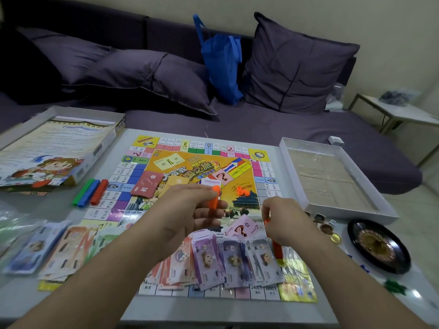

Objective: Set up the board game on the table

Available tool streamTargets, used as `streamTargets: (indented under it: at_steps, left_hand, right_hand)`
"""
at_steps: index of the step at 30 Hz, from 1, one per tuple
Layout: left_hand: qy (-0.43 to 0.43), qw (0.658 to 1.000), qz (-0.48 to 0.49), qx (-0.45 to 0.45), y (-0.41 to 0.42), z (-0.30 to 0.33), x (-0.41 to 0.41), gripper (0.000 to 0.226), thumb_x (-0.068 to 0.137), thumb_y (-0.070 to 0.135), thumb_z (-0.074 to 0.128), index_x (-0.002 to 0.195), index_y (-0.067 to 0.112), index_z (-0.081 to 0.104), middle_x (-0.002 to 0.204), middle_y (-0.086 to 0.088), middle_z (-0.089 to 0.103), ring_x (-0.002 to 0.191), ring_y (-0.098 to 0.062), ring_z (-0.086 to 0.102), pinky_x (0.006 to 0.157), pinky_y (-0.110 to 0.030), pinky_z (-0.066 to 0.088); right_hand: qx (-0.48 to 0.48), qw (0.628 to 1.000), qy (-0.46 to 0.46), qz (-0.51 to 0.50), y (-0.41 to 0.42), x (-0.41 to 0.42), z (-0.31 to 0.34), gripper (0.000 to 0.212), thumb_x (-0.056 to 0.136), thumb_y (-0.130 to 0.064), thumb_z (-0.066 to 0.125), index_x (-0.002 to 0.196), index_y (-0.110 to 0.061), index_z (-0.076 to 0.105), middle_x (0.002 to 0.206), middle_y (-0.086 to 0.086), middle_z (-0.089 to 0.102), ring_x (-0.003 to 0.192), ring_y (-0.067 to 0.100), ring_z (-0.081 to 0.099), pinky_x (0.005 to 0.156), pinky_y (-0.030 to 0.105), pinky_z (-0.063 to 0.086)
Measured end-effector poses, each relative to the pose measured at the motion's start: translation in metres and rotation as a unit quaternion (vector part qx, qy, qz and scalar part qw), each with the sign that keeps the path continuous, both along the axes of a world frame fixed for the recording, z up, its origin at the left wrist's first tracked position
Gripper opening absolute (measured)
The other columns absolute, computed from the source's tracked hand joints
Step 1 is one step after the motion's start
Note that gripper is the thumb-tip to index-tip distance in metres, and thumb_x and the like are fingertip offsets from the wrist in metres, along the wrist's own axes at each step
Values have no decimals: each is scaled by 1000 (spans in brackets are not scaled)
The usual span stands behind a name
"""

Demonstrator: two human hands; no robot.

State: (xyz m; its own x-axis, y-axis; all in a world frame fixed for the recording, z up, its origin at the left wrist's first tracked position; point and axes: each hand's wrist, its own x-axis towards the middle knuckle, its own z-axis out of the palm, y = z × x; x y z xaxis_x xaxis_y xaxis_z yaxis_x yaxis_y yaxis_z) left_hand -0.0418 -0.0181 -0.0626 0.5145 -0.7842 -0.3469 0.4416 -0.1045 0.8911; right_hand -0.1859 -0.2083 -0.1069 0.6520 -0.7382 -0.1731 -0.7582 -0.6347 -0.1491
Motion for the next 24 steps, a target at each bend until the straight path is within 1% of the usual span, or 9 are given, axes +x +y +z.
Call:
streamTargets:
  at_steps: [4, 6, 7, 8, 10, 12, 15, 18, 24]
  left_hand:
    - [-7, 1000, 1, -2, 1, -3, 3, 20, 101, 10, 65, 112, -6, 68, 98, -25, 76, 70, -23, 70, 58, -30, 60]
    - [-18, 1000, 0, 0, 2, -3, 4, 18, 101, 10, 65, 111, -4, 69, 97, -24, 76, 70, -22, 70, 59, -29, 60]
    - [-29, 1000, -1, 5, 2, -3, 4, 17, 101, 10, 65, 110, -3, 70, 99, -25, 76, 70, -22, 70, 59, -29, 60]
    - [-43, 999, -3, 10, 2, -3, 4, 15, 101, 10, 65, 109, -1, 71, 100, -25, 76, 69, -21, 70, 60, -29, 60]
    - [-72, 997, -7, 21, 1, -2, 2, 13, 101, 11, 66, 107, 1, 72, 98, -25, 76, 66, -20, 69, 58, -29, 59]
    - [-90, 996, -7, 27, 0, -3, 0, 13, 100, 11, 67, 107, 2, 72, 94, -22, 77, 62, -19, 68, 56, -28, 59]
    - [-105, 994, -4, 31, 0, -5, -1, 13, 100, 13, 68, 107, 3, 73, 94, -22, 77, 62, -18, 69, 55, -27, 57]
    - [-128, 991, -7, 26, 1, -7, 0, 11, 100, 15, 68, 107, 8, 74, 91, -18, 78, 65, -18, 69, 58, -28, 57]
    - [-177, 984, -7, 10, 3, -11, 4, 11, 101, 17, 68, 108, 12, 74, 86, -9, 78, 68, -18, 70, 62, -28, 57]
  right_hand:
    - [0, 999, -47, 1, -2, 3, -1, 24, 86, -5, 64, 87, -29, 64, 94, -2, 67, 86, 18, 64, 72, 37, 61]
    - [40, 992, -119, -2, 1, 5, 10, 23, 91, -10, 70, 87, -32, 67, 93, -6, 70, 86, 15, 68, 76, 38, 64]
    - [85, 982, -170, -4, 6, 6, 18, 22, 92, -10, 72, 88, -31, 70, 91, -5, 71, 82, 15, 71, 74, 38, 65]
    - [143, 963, -229, -4, 12, 7, 27, 20, 93, -7, 74, 90, -27, 73, 91, 0, 72, 79, 18, 74, 71, 39, 65]
    - [263, 903, -339, -1, 26, 9, 44, 18, 93, 2, 73, 95, -15, 77, 95, 13, 72, 77, 25, 78, 66, 40, 65]
    - [333, 852, -403, 11, 36, 10, 54, 18, 94, 7, 70, 97, -8, 79, 97, 19, 72, 80, 29, 78, 66, 38, 63]
    - [364, 827, -428, 24, 44, 16, 54, 24, 97, 5, 66, 99, -12, 83, 86, 16, 75, 76, 28, 72, 70, 35, 60]
    - [382, 809, -447, 28, 49, 21, 52, 22, 98, 3, 66, 100, -11, 83, 86, 11, 75, 77, 22, 69, 66, 29, 56]
    - [364, 801, -475, 32, 54, 25, 45, 20, 101, -3, 65, 103, -14, 82, 84, 10, 75, 75, 20, 69, 67, 31, 57]
